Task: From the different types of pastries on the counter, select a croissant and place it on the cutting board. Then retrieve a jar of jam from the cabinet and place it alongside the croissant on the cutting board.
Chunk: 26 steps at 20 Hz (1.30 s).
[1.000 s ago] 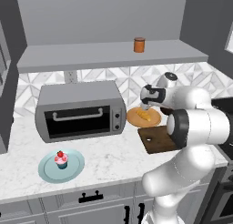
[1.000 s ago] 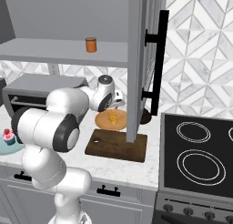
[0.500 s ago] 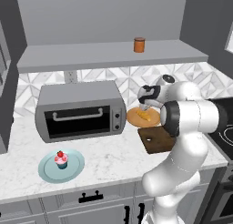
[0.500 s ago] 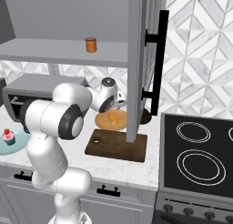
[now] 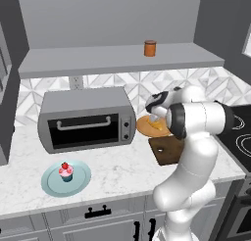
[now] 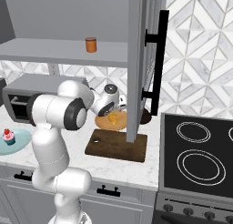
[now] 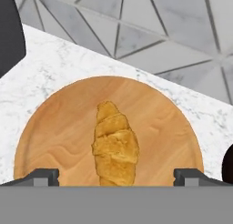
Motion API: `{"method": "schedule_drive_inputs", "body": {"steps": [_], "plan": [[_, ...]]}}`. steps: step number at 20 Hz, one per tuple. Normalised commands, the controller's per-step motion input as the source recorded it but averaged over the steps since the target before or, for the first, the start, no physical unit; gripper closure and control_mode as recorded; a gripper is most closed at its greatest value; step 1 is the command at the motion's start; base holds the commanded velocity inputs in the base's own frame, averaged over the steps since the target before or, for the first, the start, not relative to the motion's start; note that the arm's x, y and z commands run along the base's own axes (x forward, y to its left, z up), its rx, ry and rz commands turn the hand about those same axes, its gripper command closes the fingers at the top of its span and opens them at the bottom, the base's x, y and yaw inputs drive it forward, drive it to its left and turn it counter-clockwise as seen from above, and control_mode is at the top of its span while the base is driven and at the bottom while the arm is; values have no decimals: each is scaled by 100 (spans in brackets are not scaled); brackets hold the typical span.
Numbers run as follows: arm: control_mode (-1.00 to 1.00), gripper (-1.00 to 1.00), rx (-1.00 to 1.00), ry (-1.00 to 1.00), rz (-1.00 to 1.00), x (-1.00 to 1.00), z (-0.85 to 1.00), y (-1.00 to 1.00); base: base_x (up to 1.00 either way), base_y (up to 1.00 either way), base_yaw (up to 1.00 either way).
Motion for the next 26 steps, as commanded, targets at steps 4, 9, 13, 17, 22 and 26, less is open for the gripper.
{"method": "schedule_drive_inputs", "body": {"steps": [4,9,13,17,22,26], "plan": [[-100,-100,-6,0,0,13,-31,-9,0,0,0],[-100,-100,0,0,0,6,-7,0,0,0,0],[-100,-100,0,0,0,5,-13,0,0,0,0],[-100,-100,0,0,0,5,-14,0,0,0,0],[-100,-100,0,0,0,15,-19,0,0,0,0],[-100,-100,0,0,0,20,-22,0,0,0,0]]}}
